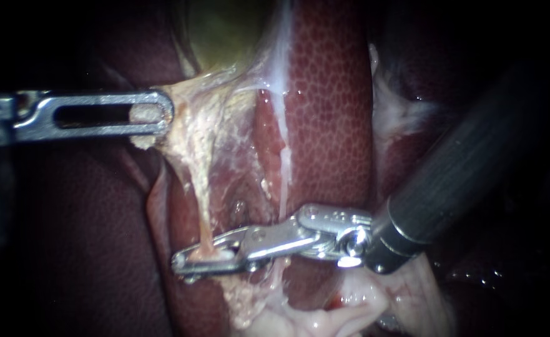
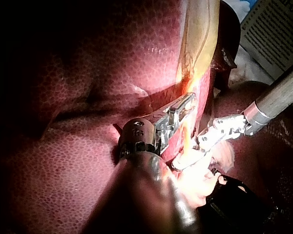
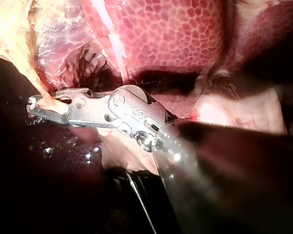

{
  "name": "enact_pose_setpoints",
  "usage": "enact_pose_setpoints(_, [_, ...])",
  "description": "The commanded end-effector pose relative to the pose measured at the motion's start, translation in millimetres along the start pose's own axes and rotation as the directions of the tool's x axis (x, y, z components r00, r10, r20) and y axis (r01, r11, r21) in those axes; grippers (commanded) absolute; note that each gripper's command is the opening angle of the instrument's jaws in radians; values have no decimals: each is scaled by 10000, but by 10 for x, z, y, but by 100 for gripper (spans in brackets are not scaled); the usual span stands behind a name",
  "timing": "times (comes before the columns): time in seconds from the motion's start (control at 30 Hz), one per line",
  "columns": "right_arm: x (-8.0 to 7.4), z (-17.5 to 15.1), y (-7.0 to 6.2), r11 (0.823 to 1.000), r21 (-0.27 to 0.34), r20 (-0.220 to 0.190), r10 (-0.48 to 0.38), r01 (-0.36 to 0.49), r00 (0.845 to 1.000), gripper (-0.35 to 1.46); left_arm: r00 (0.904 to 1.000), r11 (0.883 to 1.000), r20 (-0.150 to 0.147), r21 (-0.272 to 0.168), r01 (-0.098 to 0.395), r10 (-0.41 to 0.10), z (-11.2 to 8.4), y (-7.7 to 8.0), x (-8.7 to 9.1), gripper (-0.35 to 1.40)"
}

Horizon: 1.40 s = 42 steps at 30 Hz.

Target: Going back second clip left tube

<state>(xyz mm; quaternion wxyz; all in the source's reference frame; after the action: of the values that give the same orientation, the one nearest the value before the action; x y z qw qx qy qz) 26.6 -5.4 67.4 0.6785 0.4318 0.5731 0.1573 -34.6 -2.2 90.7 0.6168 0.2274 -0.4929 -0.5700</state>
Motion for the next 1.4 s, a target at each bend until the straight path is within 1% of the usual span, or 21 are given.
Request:
enact_pose_setpoints(0.03, [0, 1, 0, 10000, 6, -3, 4, -4, 10000, -35, 10000, 10000, -1, 1, 0, 0, 0, 0, 0, -35])
enact_pose_setpoints(0.23, [1, 1, -2, 10000, 26, 2, -1, 1, 10000, -35, 10000, 10000, -1, 1, 0, 0, 0, 0, 0, -35])
enact_pose_setpoints(0.27, [2, 2, -3, 10000, 26, 0, 2, -2, 10000, -29, 10000, 10000, -1, 1, 0, 0, 0, 0, 0, -35])
enact_pose_setpoints(0.3, [3, 3, -2, 10000, 25, -2, 4, -4, 10000, -8, 10000, 10000, -1, 1, 0, 0, 0, 0, 0, -35])
enact_pose_setpoints(0.37, [4, 4, -2, 9999, 13, 26, -109, 109, 9999, 19, 10000, 10000, -1, 1, 0, 0, 0, 0, 0, -35])
enact_pose_setpoints(0.4, [5, 4, -1, 9996, -67, -49, -286, 286, 9996, 30, 10000, 10000, -1, 1, 0, 0, 0, 0, 0, -35])
enact_pose_setpoints(0.47, [7, 5, 2, 9981, -345, -165, -513, 507, 9985, 48, 10000, 10000, -1, 1, 0, 0, 0, 0, 0, -35])
enact_pose_setpoints(0.53, [10, 6, 5, 9961, -513, -249, -734, 720, 9970, 54, 10000, 10000, -1, 1, 0, 0, 0, 0, 0, -35])
enact_pose_setpoints(0.67, [17, 0, 10, 9904, -1090, -498, -910, 852, 9946, 60, 10000, 10000, -1, 1, 0, 0, -1, 0, 0, -35])
enact_pose_setpoints(0.8, [22, -16, 12, 9888, -1166, -519, -998, 932, 9937, 60, 10000, 10000, -1, 0, -1, 1, -1, 0, 0, -35])
enact_pose_setpoints(0.97, [27, -36, 10, 9876, -1202, -533, -1083, 1013, 9927, 60, 10000, 10000, -2, 1, -1, 1, -2, 0, 0, -35])
enact_pose_setpoints(1.1, [27, -52, 4, 9876, -1175, -528, -1113, 1045, 9924, 60, 10000, 10000, -5, 5, -2, 2, -3, 0, 0, -35])
enact_pose_setpoints(1.23, [26, -77, -6, 9868, -1172, -519, -1188, 1121, 9916, 60, 10000, 10000, -10, 11, -4, 4, -4, 1, 0, -35])
enact_pose_setpoints(1.3, [28, -91, -11, 9861, -1222, -529, -1201, 1129, 9914, 60, 10000, 10000, -11, 12, -4, 4, -4, 1, 0, -35])
enact_pose_setpoints(1.4, [36, -116, -20, 9826, -1346, -527, -1358, 1277, 9893, 60, 10000, 10000, -12, 15, -4, 4, -4, 1, 0, -35])
